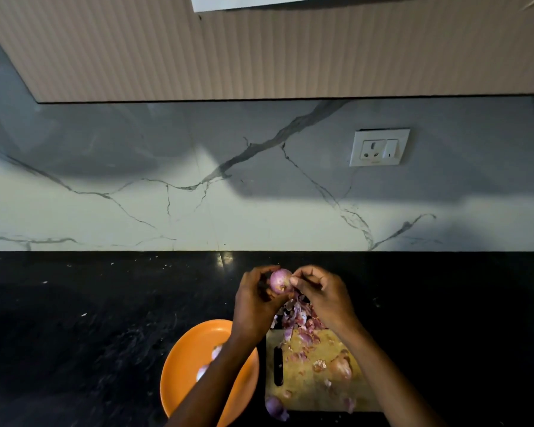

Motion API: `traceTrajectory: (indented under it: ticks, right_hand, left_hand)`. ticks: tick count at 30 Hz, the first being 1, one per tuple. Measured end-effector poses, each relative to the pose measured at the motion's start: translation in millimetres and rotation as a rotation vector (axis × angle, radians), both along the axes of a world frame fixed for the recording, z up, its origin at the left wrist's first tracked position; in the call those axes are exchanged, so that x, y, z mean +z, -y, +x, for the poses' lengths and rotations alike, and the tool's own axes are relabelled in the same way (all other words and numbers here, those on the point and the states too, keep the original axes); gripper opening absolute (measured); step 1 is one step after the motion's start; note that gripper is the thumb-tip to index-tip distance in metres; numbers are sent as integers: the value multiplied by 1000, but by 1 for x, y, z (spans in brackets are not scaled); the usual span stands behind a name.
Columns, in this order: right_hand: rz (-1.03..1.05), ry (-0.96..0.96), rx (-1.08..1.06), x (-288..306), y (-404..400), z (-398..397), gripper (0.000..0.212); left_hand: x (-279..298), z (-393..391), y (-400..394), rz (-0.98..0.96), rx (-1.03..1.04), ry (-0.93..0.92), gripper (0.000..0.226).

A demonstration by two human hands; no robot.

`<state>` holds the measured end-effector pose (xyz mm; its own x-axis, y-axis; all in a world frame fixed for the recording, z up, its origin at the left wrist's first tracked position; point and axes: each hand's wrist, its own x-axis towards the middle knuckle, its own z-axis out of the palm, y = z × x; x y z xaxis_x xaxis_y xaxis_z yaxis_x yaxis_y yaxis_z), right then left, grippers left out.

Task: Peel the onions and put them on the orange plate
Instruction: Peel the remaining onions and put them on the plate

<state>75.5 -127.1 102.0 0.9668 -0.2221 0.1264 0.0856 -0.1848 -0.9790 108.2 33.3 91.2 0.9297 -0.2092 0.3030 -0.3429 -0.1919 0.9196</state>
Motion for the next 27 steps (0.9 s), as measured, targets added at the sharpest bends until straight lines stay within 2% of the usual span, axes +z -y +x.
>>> traceTrajectory:
  ticks: [6, 12, 14, 17, 23, 27]
  right_hand:
    - [37, -39, -123, 4, 10, -1, 11]
    - [-14, 21, -14, 9, 2, -6, 9]
    - [-30, 24, -83, 7, 1, -4, 7]
    - [-29, -3, -164, 5, 6, -2, 16]
    - [-54, -53, -48, 11, 13, -8, 25]
    - [-43, -93, 79, 11, 12, -8, 31]
  left_hand:
    - [0, 1, -5, -72, -22, -69, 53]
    - [2, 0, -3, -120, -26, -92, 49]
    - [3, 0, -2, -156, -49, -117, 50]
    - [4, 0, -4, -200, -76, -158, 54]
    - [2, 1, -6, -290, -146, -225, 55]
    - [2, -2, -3, -264, -183, -242, 54]
